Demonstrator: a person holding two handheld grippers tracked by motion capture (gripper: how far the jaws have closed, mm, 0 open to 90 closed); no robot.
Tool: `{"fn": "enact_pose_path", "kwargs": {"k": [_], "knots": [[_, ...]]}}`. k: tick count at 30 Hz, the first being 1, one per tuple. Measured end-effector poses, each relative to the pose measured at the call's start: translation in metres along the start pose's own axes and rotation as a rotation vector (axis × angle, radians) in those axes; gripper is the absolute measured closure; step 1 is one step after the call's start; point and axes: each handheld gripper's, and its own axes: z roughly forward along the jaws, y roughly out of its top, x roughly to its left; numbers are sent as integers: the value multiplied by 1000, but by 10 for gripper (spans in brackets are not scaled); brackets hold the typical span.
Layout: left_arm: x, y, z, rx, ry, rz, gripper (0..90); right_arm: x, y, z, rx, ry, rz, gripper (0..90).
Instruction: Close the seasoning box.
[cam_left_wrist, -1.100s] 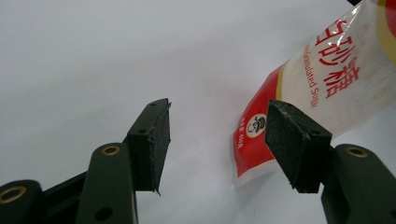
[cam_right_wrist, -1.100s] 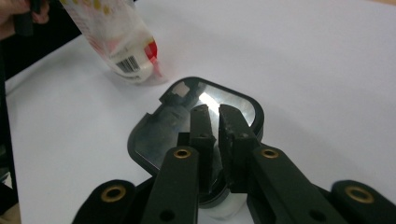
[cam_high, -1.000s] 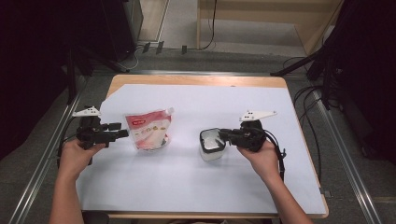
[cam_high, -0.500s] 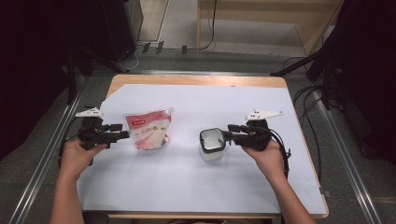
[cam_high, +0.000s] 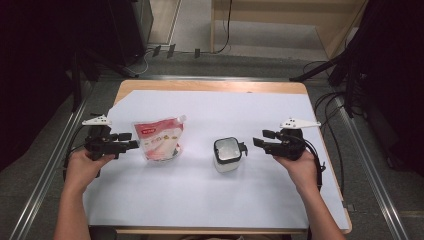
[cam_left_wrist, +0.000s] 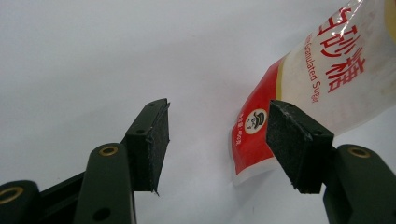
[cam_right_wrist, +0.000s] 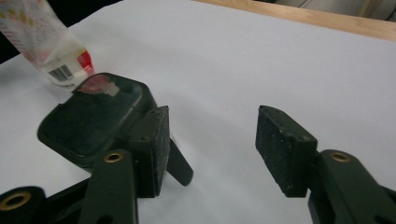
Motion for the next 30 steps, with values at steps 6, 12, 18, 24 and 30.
{"fn": "enact_pose_path", "kwargs": {"k": [6,12,18,24,30], "knots": [[1,1,1,6,-8,-3,407,-13,-12,1,41,-76,-11,427],[1,1,3,5,-1,0,402,-24,-23,1,44,-81,18,424],[0,1,7,22,-2,-5,397,-31,-28,-1,54,-101,37,415],[-1,1,8,28,-1,-11,387,-32,-30,-3,62,-112,41,413],[0,1,11,42,6,-11,384,-32,-31,-2,77,-120,39,414]]}}
